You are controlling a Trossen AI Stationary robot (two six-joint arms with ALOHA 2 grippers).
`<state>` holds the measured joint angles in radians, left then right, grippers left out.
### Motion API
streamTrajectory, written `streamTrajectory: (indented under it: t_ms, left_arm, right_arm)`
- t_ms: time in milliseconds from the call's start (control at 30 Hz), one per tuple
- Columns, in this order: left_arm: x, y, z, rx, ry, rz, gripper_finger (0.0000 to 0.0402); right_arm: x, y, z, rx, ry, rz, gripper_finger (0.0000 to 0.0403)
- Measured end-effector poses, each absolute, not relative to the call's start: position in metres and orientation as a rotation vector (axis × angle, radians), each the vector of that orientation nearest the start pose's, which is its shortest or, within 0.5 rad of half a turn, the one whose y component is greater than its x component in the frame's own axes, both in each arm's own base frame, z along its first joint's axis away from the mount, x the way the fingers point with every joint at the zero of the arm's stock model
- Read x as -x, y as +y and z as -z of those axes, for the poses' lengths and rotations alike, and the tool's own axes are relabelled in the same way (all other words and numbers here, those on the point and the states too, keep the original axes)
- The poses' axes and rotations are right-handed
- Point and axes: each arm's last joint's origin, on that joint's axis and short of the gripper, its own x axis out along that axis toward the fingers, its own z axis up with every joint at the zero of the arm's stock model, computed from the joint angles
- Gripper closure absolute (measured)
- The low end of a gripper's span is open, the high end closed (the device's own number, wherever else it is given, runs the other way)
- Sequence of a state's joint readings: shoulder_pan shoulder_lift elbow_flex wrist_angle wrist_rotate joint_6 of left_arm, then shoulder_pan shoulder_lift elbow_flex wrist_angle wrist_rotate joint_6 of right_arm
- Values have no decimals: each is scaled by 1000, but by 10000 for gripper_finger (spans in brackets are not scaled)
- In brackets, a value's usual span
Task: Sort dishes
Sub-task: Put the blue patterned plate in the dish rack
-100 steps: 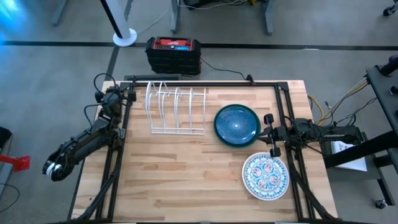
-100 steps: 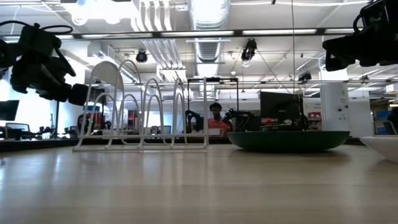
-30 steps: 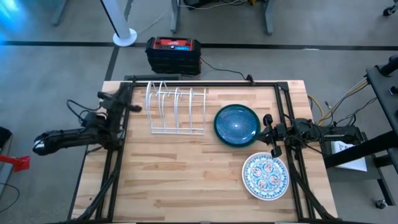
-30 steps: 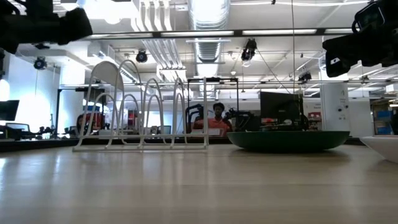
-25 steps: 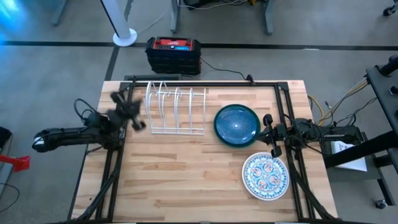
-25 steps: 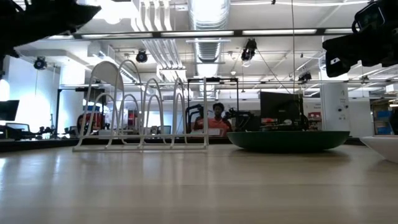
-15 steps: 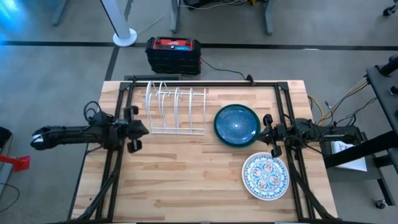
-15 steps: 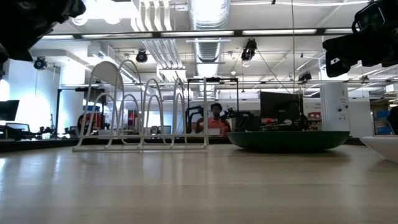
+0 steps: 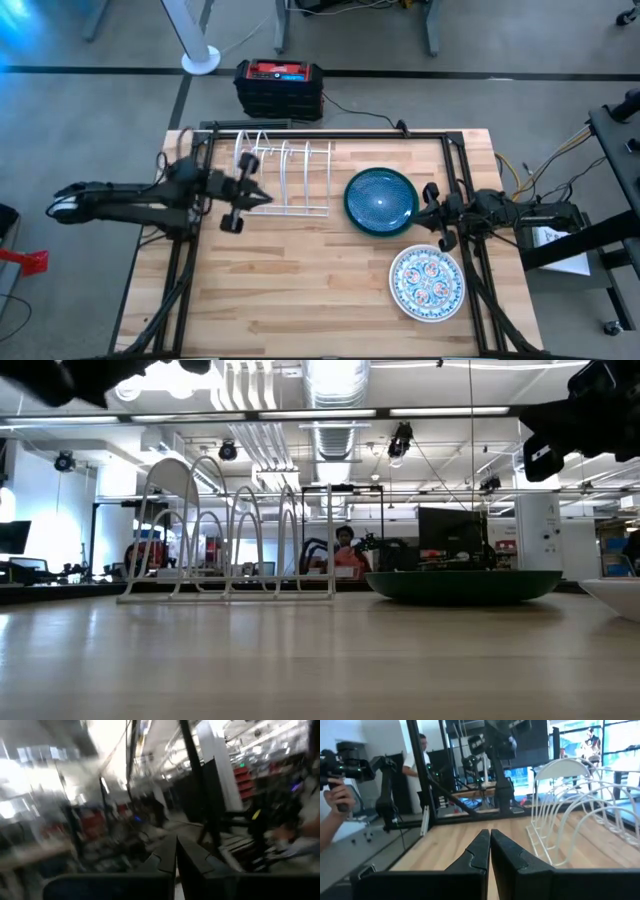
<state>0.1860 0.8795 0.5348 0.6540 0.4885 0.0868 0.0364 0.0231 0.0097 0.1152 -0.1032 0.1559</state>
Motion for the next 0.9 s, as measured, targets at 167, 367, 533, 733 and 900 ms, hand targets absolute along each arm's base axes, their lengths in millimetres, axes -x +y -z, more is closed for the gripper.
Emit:
streamTrajectory:
  t_ms: [167,367,533,733,900]
  left_arm:
    - [-223,25,-337,-136,-99,321,400]
    - [-265,16,-351,-104,27,401,400]
    - [-300,4,-344,-79,116,454,400]
    - [-329,-4,-332,-10,187,406,400]
    - [-347,-12,-315,47,254,368,400]
  right_arm:
    - [-98,7,-177,-204,-93,-154,396]
    - [-97,7,-177,-215,-83,-157,396]
    - [-95,7,-194,-190,-111,-159,396]
    - [-92,6,-215,-156,40,-124,396]
    - [-90,3,-224,-154,181,-14,396]
